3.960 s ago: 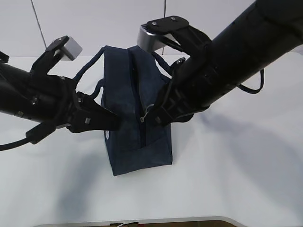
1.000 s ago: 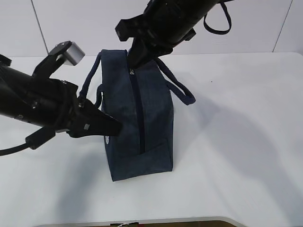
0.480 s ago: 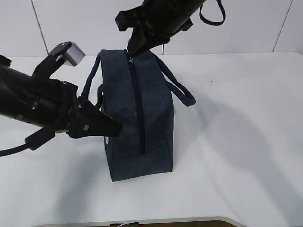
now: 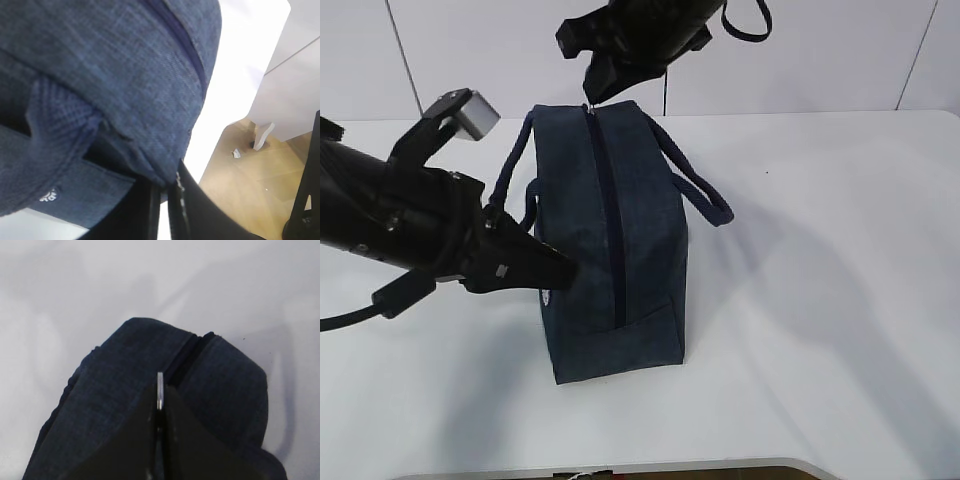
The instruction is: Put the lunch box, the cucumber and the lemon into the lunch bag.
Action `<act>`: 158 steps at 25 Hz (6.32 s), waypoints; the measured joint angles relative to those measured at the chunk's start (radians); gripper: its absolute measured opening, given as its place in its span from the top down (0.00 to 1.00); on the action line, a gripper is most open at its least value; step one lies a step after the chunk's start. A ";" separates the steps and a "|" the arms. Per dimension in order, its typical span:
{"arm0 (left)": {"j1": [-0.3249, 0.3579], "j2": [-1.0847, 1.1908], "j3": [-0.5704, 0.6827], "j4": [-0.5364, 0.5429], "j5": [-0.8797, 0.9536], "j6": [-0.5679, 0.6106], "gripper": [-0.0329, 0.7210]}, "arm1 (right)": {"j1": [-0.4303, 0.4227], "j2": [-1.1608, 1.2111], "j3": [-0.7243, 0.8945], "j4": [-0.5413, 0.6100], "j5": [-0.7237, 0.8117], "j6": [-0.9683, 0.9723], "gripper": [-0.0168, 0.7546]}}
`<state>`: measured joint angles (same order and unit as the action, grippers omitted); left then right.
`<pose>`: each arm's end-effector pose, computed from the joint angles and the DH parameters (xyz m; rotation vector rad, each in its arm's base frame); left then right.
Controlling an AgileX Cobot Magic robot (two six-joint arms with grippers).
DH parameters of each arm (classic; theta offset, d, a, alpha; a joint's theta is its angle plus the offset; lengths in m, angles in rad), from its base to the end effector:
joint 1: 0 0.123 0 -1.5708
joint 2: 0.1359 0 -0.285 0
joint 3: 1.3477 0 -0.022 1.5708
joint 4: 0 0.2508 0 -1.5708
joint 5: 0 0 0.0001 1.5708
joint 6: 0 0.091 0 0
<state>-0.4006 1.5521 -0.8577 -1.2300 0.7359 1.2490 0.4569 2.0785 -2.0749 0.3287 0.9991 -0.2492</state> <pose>0.2496 -0.1683 0.2258 0.9127 2.2462 -0.9649 0.4146 0.2314 0.3257 -0.7591 2.3636 0.5067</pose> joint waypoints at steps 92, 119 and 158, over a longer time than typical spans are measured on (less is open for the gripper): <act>0.053 0.002 0.002 0.181 -0.547 0.005 0.97 | -0.036 0.006 -0.081 -0.193 0.251 -0.152 0.97; 0.085 0.002 0.002 0.195 -0.714 0.013 0.97 | -0.031 -0.301 0.320 0.031 0.224 0.022 0.97; 0.100 -0.033 0.002 0.462 -0.678 0.013 0.73 | -0.033 -0.299 0.328 0.154 0.144 0.746 0.97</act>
<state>-0.3010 1.5193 -0.8555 -0.7681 0.0575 1.2621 0.4238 1.7799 -1.7473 0.4824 1.1433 0.4967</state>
